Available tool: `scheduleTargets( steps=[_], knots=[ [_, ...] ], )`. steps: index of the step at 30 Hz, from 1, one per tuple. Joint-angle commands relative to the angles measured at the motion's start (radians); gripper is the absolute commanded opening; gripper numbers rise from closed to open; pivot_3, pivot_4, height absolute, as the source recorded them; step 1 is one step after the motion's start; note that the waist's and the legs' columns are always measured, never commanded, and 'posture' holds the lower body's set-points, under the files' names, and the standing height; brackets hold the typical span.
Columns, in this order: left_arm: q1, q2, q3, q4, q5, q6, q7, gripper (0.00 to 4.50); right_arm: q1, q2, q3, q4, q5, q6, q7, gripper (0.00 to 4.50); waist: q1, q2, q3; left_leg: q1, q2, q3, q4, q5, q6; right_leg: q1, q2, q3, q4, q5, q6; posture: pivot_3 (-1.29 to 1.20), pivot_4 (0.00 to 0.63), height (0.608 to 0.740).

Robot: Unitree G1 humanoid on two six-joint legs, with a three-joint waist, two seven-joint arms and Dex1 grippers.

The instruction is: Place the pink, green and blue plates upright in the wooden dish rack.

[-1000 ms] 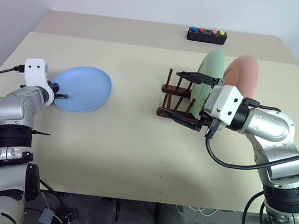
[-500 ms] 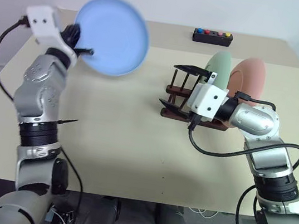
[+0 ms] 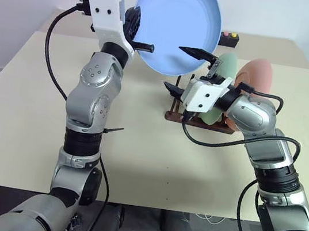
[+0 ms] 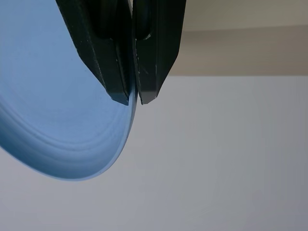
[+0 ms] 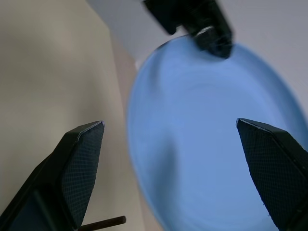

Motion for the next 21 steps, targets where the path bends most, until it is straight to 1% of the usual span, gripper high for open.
scheduleTargets(
  steps=[1, 3, 6, 9, 10, 11, 17, 20, 21],
  knots=[
    [-0.029, -0.013, -0.013, -0.065, -0.003, -0.008, 0.001, 0.01, -0.026, 0.002, 0.006, 0.007, -0.041, -0.029, -0.021, 4.25, 0.001, 0.000, 0.000, 0.000, 0.000, 0.000, 0.000, 0.000, 0.000, 0.000, 0.000, 0.000, 0.000, 0.000, 0.000, 0.00, 0.150, 0.740],
    [-0.028, -0.022, -0.015, -0.073, -0.010, -0.001, 0.000, 0.00, -0.022, 0.001, 0.008, 0.017, -0.053, -0.034, -0.022, 3.64, 0.001, 0.000, 0.000, 0.000, 0.000, 0.000, 0.000, 0.000, 0.000, 0.000, 0.000, 0.000, 0.000, 0.000, 0.000, 0.00, 0.150, 0.740],
    [-0.026, -0.028, -0.017, -0.084, -0.011, 0.004, -0.003, 0.00, -0.015, -0.005, 0.009, 0.029, -0.075, -0.046, -0.029, 2.22, 0.000, 0.000, 0.000, 0.000, 0.000, 0.000, 0.000, 0.000, 0.000, 0.000, 0.000, 0.000, 0.000, 0.000, 0.000, 0.00, 0.150, 0.740],
    [-0.024, -0.033, -0.014, -0.089, -0.014, 0.010, -0.005, 0.00, -0.013, -0.007, 0.005, 0.037, -0.095, -0.056, -0.041, 0.57, 0.000, 0.000, 0.000, 0.000, 0.000, 0.000, 0.000, 0.000, 0.000, 0.000, 0.000, 0.000, 0.000, 0.000, 0.000, 0.00, 0.150, 0.740],
    [-0.024, -0.035, -0.012, -0.091, -0.017, 0.013, -0.006, 0.00, -0.013, -0.007, 0.005, 0.039, -0.099, -0.059, -0.044, 0.12, 0.000, 0.000, 0.000, 0.000, 0.000, 0.000, 0.000, 0.000, 0.000, 0.000, 0.000, 0.000, 0.000, 0.000, 0.000, 0.00, 0.150, 0.740],
    [-0.023, -0.038, -0.009, -0.092, -0.021, 0.017, -0.007, 0.00, -0.013, -0.007, 0.004, 0.040, -0.104, -0.061, -0.048, 0.05, 0.000, 0.000, 0.000, 0.000, 0.000, 0.000, 0.000, 0.000, 0.000, 0.000, 0.000, 0.000, 0.000, 0.000, 0.000, 0.00, 0.150, 0.740],
    [-0.016, -0.059, 0.011, -0.091, -0.055, 0.045, -0.012, 0.00, -0.014, -0.010, -0.002, 0.061, -0.142, -0.090, -0.082, 0.05, 0.000, 0.000, 0.000, 0.000, 0.000, 0.000, 0.000, 0.000, 0.000, 0.000, 0.000, 0.000, 0.000, 0.000, 0.000, 0.00, 0.150, 0.740],
    [-0.015, -0.078, 0.042, -0.099, -0.111, 0.043, -0.024, 0.98, -0.008, -0.017, -0.003, 0.070, -0.162, -0.108, -0.097, 0.00, 0.001, 0.000, 0.000, 0.000, 0.000, 0.000, 0.000, 0.000, 0.000, 0.000, 0.000, 0.000, 0.000, 0.000, 0.000, 0.00, 0.150, 0.740],
    [-0.015, -0.082, 0.050, -0.101, -0.123, 0.041, -0.026, 1.47, -0.007, -0.018, -0.003, 0.072, -0.165, -0.111, -0.099, 0.00, 0.001, 0.000, 0.000, 0.000, 0.000, 0.000, 0.000, 0.000, 0.000, 0.000, 0.000, 0.000, 0.000, 0.000, 0.000, 0.00, 0.150, 0.740]
  ],
)
